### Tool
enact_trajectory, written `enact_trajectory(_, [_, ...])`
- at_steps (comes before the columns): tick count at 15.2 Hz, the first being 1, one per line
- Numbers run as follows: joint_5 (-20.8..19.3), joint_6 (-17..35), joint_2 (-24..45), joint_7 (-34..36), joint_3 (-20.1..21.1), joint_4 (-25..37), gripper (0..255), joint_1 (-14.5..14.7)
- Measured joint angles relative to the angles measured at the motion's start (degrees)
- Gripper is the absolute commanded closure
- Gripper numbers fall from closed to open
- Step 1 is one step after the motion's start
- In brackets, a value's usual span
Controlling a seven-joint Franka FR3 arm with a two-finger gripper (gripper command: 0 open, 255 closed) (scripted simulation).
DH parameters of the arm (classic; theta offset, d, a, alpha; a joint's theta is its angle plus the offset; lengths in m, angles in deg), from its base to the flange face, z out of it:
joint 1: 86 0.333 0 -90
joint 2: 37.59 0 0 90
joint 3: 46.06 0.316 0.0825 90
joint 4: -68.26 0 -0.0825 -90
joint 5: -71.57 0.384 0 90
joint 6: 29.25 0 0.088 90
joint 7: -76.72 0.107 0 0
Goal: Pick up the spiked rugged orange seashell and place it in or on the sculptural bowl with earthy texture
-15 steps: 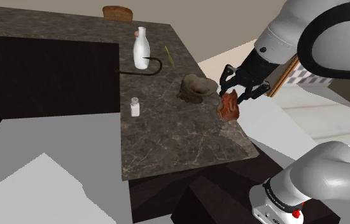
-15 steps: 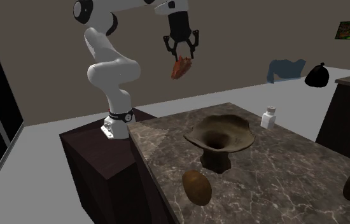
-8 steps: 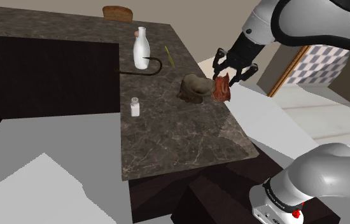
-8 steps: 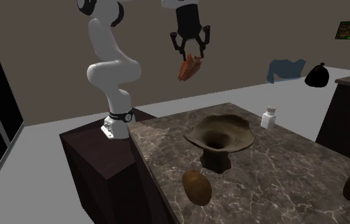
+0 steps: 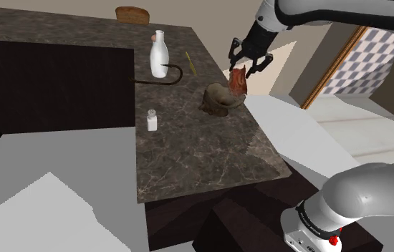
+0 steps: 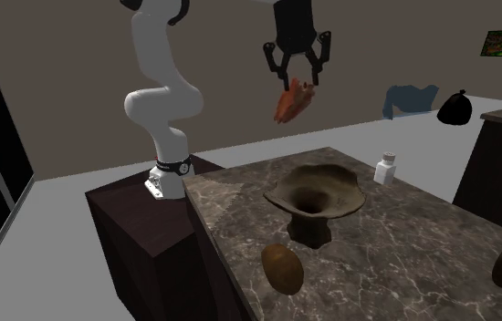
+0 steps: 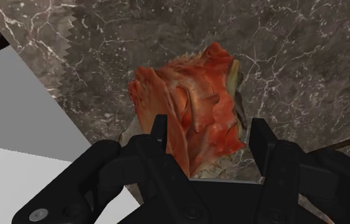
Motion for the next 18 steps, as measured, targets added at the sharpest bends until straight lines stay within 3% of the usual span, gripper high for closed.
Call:
enact_trajectory(8, [-4.8,0.1,16.4,-0.8,-0.1,15.7,255,-2.8])
enact_trajectory(18, [-5.1,6.9,17.8,-1.2,0.0,10.1,255,-2.9])
